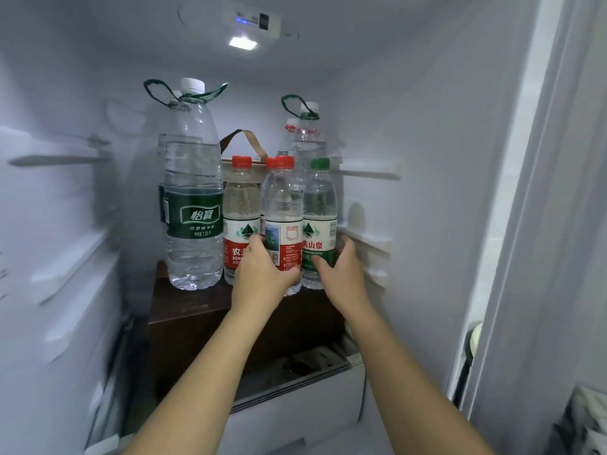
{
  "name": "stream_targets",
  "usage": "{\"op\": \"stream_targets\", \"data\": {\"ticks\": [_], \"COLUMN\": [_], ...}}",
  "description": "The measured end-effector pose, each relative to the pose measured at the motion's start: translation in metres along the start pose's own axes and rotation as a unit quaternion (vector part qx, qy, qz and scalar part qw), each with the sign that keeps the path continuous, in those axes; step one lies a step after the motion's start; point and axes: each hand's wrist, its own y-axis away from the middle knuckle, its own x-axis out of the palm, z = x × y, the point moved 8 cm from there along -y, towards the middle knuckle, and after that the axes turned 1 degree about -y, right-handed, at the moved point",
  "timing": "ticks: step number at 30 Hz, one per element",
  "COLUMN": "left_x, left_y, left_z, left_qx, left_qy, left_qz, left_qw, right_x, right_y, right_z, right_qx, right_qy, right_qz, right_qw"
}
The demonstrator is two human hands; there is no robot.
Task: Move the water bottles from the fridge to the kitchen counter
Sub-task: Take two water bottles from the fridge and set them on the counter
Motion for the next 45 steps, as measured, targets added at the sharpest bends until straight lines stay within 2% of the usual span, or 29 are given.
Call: {"op": "stream_targets", "data": {"ticks": [11,16,22,28,32,39,45], "left_x": [-0.041,-0.035,-0.046,-0.071,-0.074,-0.043,-0.019], "left_y": [0.011,0.004,0.013,0.058,0.105,0.202,0.262], "left_z": [0.01,0.015,0.017,-0.002,0.008,0.076,0.12], "left_qx": [-0.002,-0.048,-0.057,-0.017,-0.04,-0.123,-0.162], "left_qy": [-0.077,-0.038,-0.003,0.024,0.04,0.054,0.059], "left_qz": [-0.015,0.002,0.002,-0.005,0.025,0.082,0.12], "left_qw": [0.997,0.998,0.998,1.0,0.998,0.988,0.978], "right_x": [0.029,0.045,0.033,0.008,0.0,0.001,0.005], "right_y": [0.005,-0.005,0.011,0.062,0.102,0.193,0.232], "right_z": [0.005,0.012,0.016,0.024,-0.002,-0.1,-0.154], "right_qx": [-0.002,0.017,0.003,-0.033,-0.006,0.061,0.1], "right_qy": [-0.039,-0.08,-0.124,-0.157,-0.154,-0.106,-0.075], "right_qz": [0.08,0.132,0.104,0.098,0.107,0.149,0.141], "right_qw": [0.996,0.988,0.987,0.982,0.982,0.981,0.982]}}
